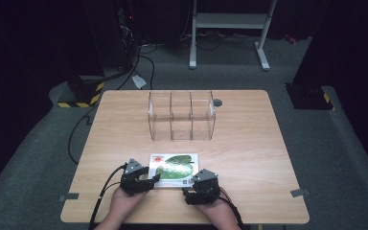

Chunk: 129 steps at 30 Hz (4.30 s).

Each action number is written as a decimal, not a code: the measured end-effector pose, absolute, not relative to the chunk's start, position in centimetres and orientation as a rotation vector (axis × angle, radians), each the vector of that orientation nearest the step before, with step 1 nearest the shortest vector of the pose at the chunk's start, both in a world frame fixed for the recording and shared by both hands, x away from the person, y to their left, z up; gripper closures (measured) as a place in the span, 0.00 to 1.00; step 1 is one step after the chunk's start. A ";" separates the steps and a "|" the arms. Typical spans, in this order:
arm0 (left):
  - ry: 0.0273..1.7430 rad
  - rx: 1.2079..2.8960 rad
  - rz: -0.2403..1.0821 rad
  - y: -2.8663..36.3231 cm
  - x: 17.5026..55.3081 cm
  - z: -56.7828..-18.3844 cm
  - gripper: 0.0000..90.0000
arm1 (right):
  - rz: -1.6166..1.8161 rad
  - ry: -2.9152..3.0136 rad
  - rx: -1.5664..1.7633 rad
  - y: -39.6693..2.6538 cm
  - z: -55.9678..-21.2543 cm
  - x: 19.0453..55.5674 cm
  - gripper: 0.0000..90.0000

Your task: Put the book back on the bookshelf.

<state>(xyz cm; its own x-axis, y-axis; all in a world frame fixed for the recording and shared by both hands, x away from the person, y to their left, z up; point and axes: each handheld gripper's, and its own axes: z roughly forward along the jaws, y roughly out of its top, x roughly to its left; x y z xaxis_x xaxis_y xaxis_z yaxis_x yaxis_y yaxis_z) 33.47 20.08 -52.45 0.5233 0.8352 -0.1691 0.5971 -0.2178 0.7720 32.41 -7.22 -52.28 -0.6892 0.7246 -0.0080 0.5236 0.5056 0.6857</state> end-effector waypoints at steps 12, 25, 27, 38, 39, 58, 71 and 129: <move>1.168 1.867 0.334 20.7 33.4 -51.8 0.47 | 0.985 2.452 1.042 -7.3 -52.3 32.4 0.20; 1.114 1.756 0.357 21.0 32.7 -50.4 0.48 | 0.983 2.447 1.044 -7.3 -52.4 32.4 0.20; 1.113 1.782 0.373 20.9 32.8 -50.5 0.48 | 0.982 2.443 1.038 -7.3 -52.4 32.3 0.20; 1.164 1.733 0.310 21.2 33.0 -51.2 0.47 | 0.979 2.444 1.040 -7.2 -52.4 32.2 0.21; 1.155 1.721 0.309 21.3 32.9 -51.0 0.48 | 0.978 2.443 1.043 -7.2 -52.4 32.2 0.21; 1.124 1.722 0.341 21.4 32.8 -51.1 0.47 | 1.063 2.416 1.142 -7.9 -52.2 32.4 0.32; 1.168 1.757 0.217 20.9 34.2 -51.7 0.45 | 1.071 2.408 1.123 -7.9 -52.3 32.4 0.38; 0.864 1.844 0.362 20.7 33.1 -49.8 0.71 | 1.294 2.307 1.219 -10.3 -51.2 33.7 0.34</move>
<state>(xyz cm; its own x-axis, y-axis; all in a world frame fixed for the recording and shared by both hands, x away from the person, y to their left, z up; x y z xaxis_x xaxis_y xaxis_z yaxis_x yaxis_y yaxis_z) 33.05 20.65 -49.85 0.6972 0.7038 -0.1366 0.3965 -0.2198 0.8914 33.65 -10.31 -51.24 -0.6283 0.7552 0.1871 0.5536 0.2649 0.7895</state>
